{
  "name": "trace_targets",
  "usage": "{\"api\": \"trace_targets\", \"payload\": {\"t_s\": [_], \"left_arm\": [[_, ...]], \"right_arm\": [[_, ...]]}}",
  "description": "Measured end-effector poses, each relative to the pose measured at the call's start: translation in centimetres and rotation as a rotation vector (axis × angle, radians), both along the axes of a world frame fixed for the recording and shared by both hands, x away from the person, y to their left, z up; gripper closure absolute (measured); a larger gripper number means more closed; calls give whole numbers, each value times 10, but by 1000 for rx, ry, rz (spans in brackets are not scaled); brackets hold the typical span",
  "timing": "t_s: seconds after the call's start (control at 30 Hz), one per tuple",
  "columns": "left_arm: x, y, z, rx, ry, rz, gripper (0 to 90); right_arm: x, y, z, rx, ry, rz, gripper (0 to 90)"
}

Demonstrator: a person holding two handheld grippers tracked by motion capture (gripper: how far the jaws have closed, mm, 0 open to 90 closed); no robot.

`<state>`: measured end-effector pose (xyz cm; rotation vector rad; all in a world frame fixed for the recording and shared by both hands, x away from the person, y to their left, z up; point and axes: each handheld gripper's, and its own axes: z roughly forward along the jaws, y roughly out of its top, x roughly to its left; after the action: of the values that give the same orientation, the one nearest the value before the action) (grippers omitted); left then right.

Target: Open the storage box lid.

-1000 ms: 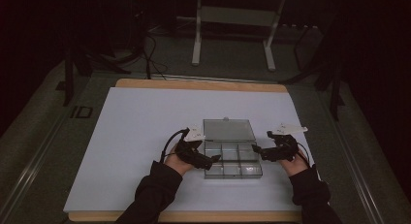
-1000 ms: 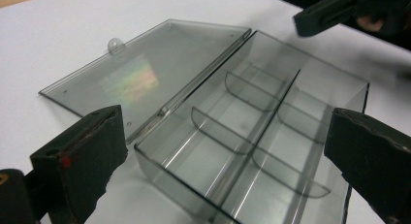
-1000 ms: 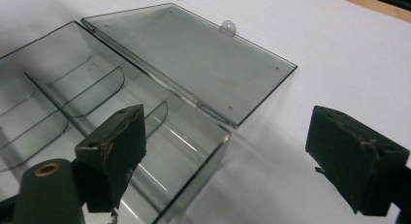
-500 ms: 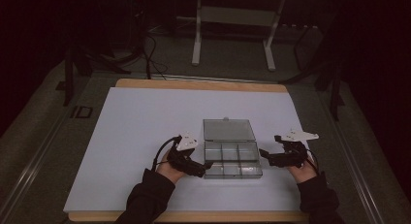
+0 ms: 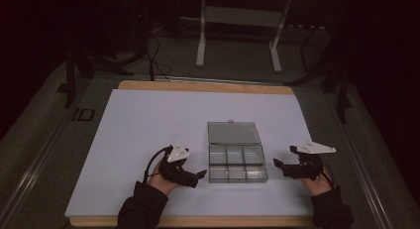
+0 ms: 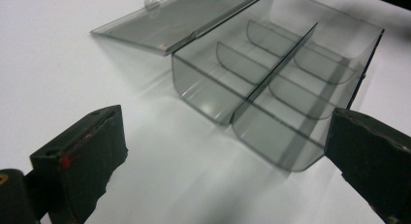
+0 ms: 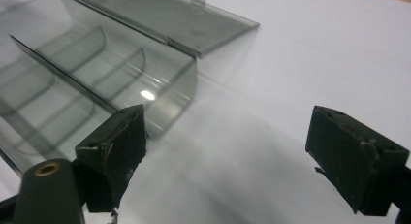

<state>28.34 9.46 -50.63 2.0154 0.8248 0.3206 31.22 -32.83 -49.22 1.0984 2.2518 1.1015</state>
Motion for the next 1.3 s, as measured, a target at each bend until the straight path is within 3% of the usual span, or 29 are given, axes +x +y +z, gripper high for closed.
{"api": "trace_targets", "payload": {"t_s": [0.3, 0.4, 0.53, 0.77, 0.87, 0.93, 1.03, 1.3], "left_arm": [[-8, 12, -11, 19, 8, 46, 25], [-15, 16, -18, 28, 11, 75, 25], [-20, 18, -23, 41, 7, 109, 25], [-29, 22, -30, 35, 7, 150, 25], [-31, 23, -30, 29, -1, 167, 25], [-34, 24, -31, 32, -13, 192, 25], [-36, 24, -31, 32, -34, 218, 25], [-38, 20, -31, 79, -59, 273, 25]], "right_arm": [[-13, -16, -14, 4, -11, -60, 144], [-21, -23, -20, 23, -35, -83, 144], [-26, -25, -23, 41, -56, -91, 144], [-31, -25, -31, 29, -64, -104, 144], [-31, -24, -32, 35, -78, -106, 144], [-34, -24, -33, 19, -119, -120, 144], [-35, -25, -35, 14, -143, -139, 144], [-33, -28, -39, 12, -139, -168, 145]]}}
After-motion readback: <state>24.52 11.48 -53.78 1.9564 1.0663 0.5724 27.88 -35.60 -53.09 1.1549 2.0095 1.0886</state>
